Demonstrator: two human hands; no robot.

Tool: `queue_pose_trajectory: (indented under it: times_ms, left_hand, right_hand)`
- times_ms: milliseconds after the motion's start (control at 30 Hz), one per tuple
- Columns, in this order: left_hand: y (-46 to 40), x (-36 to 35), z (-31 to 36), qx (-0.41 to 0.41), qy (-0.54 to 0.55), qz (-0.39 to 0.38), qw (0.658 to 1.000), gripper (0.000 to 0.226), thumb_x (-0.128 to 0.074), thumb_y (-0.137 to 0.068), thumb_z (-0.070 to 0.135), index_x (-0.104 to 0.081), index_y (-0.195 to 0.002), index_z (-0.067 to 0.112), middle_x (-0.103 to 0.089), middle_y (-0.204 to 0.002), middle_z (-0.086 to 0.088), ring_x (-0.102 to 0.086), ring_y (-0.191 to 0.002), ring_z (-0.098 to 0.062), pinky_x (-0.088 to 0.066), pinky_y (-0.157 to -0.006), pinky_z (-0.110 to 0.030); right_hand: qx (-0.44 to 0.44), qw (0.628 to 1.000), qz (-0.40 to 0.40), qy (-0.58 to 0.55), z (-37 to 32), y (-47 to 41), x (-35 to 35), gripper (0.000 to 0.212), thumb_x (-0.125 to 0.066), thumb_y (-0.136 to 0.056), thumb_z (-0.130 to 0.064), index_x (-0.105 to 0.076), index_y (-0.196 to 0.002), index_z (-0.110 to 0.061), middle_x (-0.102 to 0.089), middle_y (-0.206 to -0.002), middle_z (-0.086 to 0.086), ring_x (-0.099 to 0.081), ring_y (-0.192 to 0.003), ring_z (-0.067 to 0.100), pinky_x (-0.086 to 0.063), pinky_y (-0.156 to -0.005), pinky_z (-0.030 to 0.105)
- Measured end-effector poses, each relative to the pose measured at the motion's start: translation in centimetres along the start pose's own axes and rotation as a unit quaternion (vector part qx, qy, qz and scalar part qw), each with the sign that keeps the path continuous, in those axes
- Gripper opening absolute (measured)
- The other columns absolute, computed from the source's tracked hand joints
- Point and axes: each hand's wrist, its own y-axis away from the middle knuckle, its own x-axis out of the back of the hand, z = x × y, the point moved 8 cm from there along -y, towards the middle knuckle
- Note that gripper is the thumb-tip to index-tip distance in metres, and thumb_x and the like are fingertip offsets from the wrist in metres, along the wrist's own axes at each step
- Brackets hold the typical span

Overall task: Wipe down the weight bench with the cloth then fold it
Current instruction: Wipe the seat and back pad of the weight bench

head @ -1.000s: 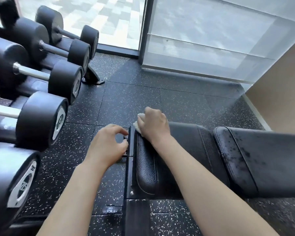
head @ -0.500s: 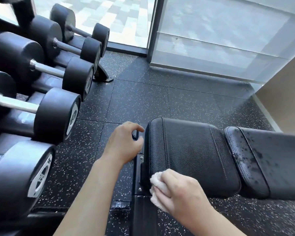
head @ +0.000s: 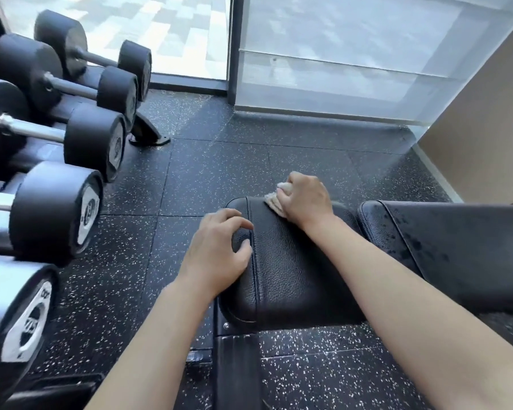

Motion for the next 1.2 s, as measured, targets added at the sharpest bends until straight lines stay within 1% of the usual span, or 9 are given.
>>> queue_pose_trajectory:
  times_ms: [167,333,467,533,667,867,1000,1133,1200]
  left_hand:
    - [-0.2,-0.7,1.0,0.002,-0.003,0.025,1.0,0.023,-0.076,-0.083,0.022,-0.076,-0.106,0.025,-0.062,-0.128,0.006,-0.051,-0.125,-0.019,-0.035,-0.106,-0.024]
    - [-0.1,-2.2,2.1,-0.014,-0.011,0.035,0.999,0.028,-0.063,-0.08,0.036,-0.076,-0.103,0.026,-0.062,-0.128,0.004,-0.05,-0.127,-0.021,-0.044,-0.108,-0.048]
    - [0.0,-3.1,2.5,-0.023,-0.035,0.049,0.998,0.026,-0.065,-0.08,0.035,-0.073,-0.103,0.028,-0.061,-0.129,0.006,-0.051,-0.128,-0.021,-0.042,-0.108,-0.052]
    - [0.0,-3.3,2.6,-0.019,-0.048,0.053,0.997,0.025,-0.066,-0.08,0.035,-0.072,-0.103,0.029,-0.061,-0.129,0.008,-0.05,-0.13,-0.02,-0.041,-0.108,-0.05]
    - [-0.2,-3.3,2.5,-0.015,-0.055,0.053,0.997,0.023,-0.065,-0.08,0.036,-0.072,-0.102,0.031,-0.061,-0.129,0.01,-0.049,-0.13,-0.018,-0.039,-0.109,-0.047]
    - [-0.9,-2.0,1.3,-0.007,-0.026,0.06,0.998,0.022,-0.062,-0.081,0.031,-0.074,-0.099,0.029,-0.064,-0.126,0.011,-0.054,-0.123,-0.017,-0.044,-0.104,-0.046]
    - [-0.9,-1.0,0.2,-0.024,0.001,0.063,0.998,0.022,-0.063,-0.083,0.027,-0.076,-0.1,0.024,-0.067,-0.123,0.008,-0.054,-0.121,-0.019,-0.034,-0.111,-0.02]
    - [-1.1,-0.7,0.1,-0.043,0.016,0.077,0.996,0.018,-0.064,-0.083,0.024,-0.077,-0.095,0.024,-0.068,-0.12,0.008,-0.057,-0.12,-0.019,-0.047,-0.105,-0.046]
    - [-1.8,-0.1,0.1,-0.052,0.037,0.104,0.993,0.016,-0.064,-0.082,0.018,-0.077,-0.091,0.022,-0.07,-0.116,0.007,-0.059,-0.116,-0.019,-0.048,-0.103,-0.046]
  right_hand:
    - [0.087,0.996,-0.018,-0.012,-0.6,5.6,1.7,0.027,-0.064,-0.09,-0.04,-0.058,-0.084,-0.014,-0.069,-0.083,0.008,-0.065,-0.083,0.033,-0.036,-0.065,0.033]
    - [0.163,0.982,-0.072,-0.055,2.4,16.0,4.2,0.033,-0.059,-0.088,-0.044,-0.038,-0.073,-0.023,-0.047,-0.065,-0.007,-0.051,-0.059,0.017,-0.044,-0.058,0.034]
    - [0.207,0.975,-0.06,-0.048,3.8,17.2,4.9,0.034,-0.061,-0.091,-0.041,-0.032,-0.077,-0.028,-0.043,-0.067,-0.011,-0.047,-0.056,0.014,-0.042,-0.054,0.031]
    - [0.199,0.979,-0.032,-0.038,3.4,14.7,4.4,0.032,-0.062,-0.091,-0.039,-0.038,-0.076,-0.026,-0.047,-0.068,-0.008,-0.053,-0.058,0.019,-0.044,-0.055,0.033]
    - [0.112,0.994,0.006,-0.004,3.0,6.3,2.5,0.029,-0.064,-0.092,-0.038,-0.049,-0.077,-0.017,-0.064,-0.075,0.004,-0.063,-0.073,0.031,-0.041,-0.063,0.034]
    - [0.018,1.0,-0.014,0.005,2.0,0.4,1.0,0.027,-0.059,-0.095,-0.037,-0.061,-0.094,-0.011,-0.069,-0.093,0.012,-0.064,-0.088,0.035,-0.034,-0.069,0.031]
    - [0.057,0.998,-0.013,0.002,1.0,5.3,2.2,0.026,-0.062,-0.093,-0.041,-0.053,-0.084,-0.018,-0.068,-0.083,0.006,-0.064,-0.081,0.03,-0.032,-0.067,0.029]
    - [0.095,0.993,-0.046,-0.06,0.2,15.0,3.5,0.036,-0.063,-0.089,-0.042,-0.04,-0.072,-0.021,-0.046,-0.063,-0.009,-0.049,-0.059,0.013,-0.03,-0.059,0.021]
    - [0.101,0.989,-0.058,-0.096,0.4,18.2,4.0,0.036,-0.069,-0.088,-0.033,-0.042,-0.07,-0.017,-0.046,-0.062,-0.009,-0.046,-0.057,0.01,-0.03,-0.056,0.013]
